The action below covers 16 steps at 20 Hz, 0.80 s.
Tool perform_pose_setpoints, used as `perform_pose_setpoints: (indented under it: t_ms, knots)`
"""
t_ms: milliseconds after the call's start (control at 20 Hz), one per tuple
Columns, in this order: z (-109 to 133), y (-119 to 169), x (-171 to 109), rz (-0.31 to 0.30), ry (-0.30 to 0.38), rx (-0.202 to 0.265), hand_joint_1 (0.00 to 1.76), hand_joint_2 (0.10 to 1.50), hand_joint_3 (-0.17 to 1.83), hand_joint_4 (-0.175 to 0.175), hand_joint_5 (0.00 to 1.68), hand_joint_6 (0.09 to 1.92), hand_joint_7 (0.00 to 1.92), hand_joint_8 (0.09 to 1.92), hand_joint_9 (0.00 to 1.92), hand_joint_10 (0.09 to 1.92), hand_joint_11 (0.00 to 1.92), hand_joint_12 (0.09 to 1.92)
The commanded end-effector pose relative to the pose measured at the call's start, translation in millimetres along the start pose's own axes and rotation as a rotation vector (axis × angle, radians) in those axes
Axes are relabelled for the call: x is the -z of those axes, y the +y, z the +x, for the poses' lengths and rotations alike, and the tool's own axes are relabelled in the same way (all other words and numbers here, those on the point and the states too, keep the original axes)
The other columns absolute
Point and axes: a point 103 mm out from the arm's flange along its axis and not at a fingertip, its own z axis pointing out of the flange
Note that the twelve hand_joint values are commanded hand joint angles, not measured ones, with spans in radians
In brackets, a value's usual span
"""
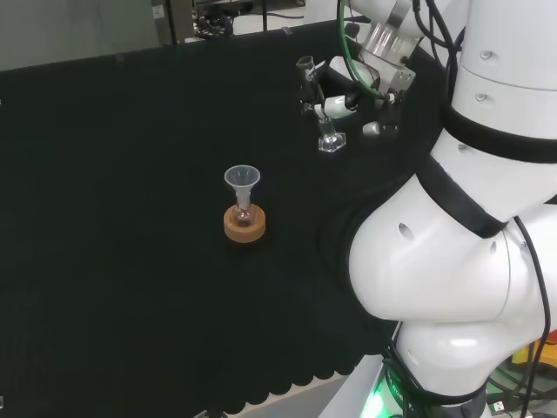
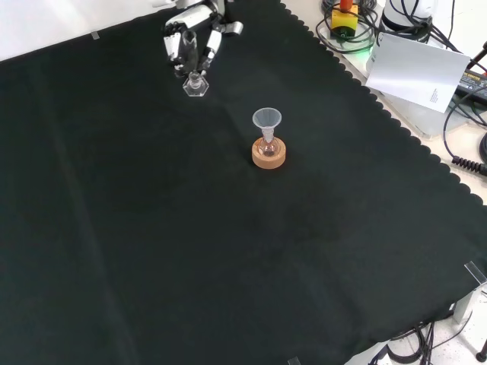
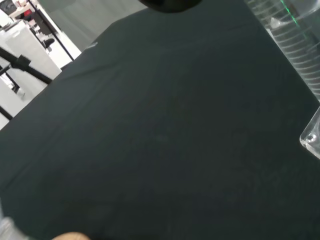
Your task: Pour the water from the graduated cylinder into the round-bottom flask.
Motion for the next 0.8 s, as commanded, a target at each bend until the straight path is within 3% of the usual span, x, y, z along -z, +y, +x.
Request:
perform_pose_setpoints:
  t_ms: [50, 300, 550, 800]
  knots:
    - [20.3, -26.5, 3.5, 0.048, -0.063, 0.034, 1.17, 1.1, -0.01, -0.175, 1.03, 0.96, 1.32, 0.3, 1.5, 0.09, 1.36, 0.66]
    - [39.8, -38.1, 1.3, 0.125, -0.159, 0.06, 1.17, 1.1, -0.01, -0.175, 1.03, 0.96, 1.32, 0.3, 1.5, 0.09, 1.36, 0.66]
    - [59.0, -42.5, -10.0, 0.252, -0.279, 0.061, 1.16, 1.11, -0.01, -0.175, 1.03, 0.96, 1.33, 0.29, 1.5, 0.09, 1.36, 0.66]
    - [70.9, -40.9, -20.1, 0.375, -0.35, 0.058, 1.17, 1.11, -0.01, -0.175, 1.03, 0.96, 1.33, 0.29, 1.5, 0.09, 1.36, 0.66]
